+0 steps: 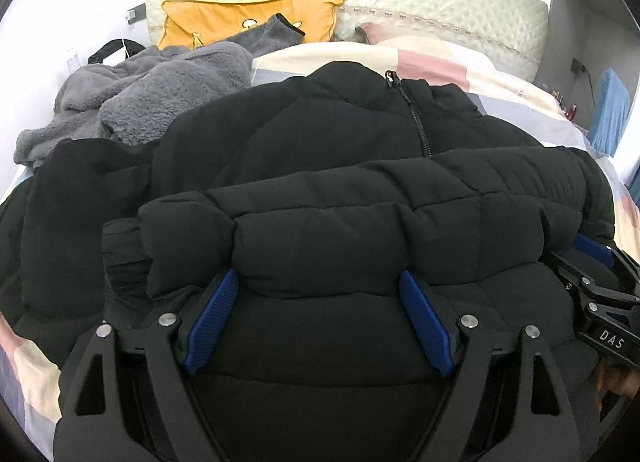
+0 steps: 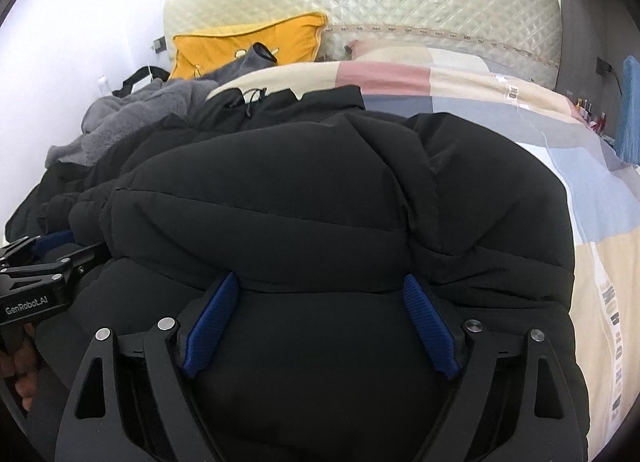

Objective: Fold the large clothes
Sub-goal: 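Move the left tool to the other sleeve cuff and close on it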

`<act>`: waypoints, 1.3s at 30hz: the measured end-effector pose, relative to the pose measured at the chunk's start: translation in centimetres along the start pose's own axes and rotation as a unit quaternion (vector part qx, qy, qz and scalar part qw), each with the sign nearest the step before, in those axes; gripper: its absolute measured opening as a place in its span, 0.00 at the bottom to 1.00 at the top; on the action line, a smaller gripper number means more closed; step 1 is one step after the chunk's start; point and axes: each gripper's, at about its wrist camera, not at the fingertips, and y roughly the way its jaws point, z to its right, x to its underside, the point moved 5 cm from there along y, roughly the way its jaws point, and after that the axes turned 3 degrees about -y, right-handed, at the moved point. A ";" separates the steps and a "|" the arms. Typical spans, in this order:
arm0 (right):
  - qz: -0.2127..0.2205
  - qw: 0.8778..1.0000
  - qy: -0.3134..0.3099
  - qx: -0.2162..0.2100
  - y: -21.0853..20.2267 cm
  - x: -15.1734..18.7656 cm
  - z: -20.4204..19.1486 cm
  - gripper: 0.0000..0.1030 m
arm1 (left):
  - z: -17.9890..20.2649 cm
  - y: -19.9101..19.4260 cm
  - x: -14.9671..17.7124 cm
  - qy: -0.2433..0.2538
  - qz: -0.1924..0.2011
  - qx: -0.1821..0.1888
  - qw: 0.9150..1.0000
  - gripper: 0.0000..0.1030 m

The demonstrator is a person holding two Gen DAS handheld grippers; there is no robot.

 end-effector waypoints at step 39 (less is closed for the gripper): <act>0.167 0.986 0.026 -0.012 -37.9 12.4 -5.6 0.84 | -19.6 -32.8 1.7 -0.135 0.114 0.047 0.983 0.84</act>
